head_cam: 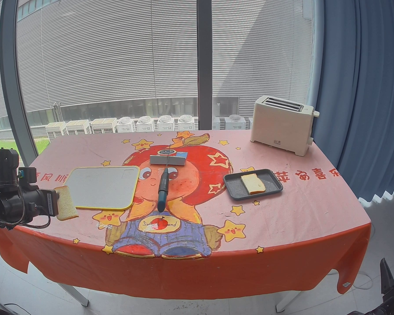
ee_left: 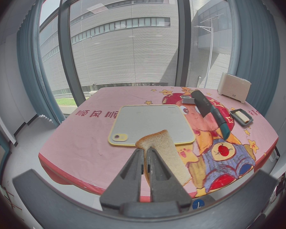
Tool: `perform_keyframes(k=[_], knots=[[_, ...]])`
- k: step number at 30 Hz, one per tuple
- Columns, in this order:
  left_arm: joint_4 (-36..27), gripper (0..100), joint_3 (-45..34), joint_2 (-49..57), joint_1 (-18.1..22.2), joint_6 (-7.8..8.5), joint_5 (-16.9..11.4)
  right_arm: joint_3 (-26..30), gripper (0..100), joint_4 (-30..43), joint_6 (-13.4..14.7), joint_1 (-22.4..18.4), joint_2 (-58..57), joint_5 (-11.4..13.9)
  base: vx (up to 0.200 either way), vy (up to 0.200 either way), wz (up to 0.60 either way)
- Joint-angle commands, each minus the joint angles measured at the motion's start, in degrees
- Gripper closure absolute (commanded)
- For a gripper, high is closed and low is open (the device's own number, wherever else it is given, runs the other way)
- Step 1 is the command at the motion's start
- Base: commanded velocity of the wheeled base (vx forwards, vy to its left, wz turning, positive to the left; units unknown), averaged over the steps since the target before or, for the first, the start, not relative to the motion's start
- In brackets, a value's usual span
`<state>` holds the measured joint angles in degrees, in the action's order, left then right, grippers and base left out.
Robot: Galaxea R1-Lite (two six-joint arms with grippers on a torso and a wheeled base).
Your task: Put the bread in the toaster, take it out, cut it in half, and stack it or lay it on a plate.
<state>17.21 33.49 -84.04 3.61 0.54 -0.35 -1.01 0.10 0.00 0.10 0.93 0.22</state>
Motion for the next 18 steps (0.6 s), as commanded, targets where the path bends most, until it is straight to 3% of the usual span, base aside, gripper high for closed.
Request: perform_keyframes(k=[1,18], knots=[[0.01,100,0.00,-0.07,0.00,-0.01,0.00,0.92,0,-0.01,0.00,-0.01,-0.93,0.04,0.000,-0.200,0.00],[0.01,100,-0.18,0.02,-0.18,-0.10,-0.26,0.92,0,-0.01,0.00,-0.01,-0.93,0.04,0.000,-0.200,0.00]])
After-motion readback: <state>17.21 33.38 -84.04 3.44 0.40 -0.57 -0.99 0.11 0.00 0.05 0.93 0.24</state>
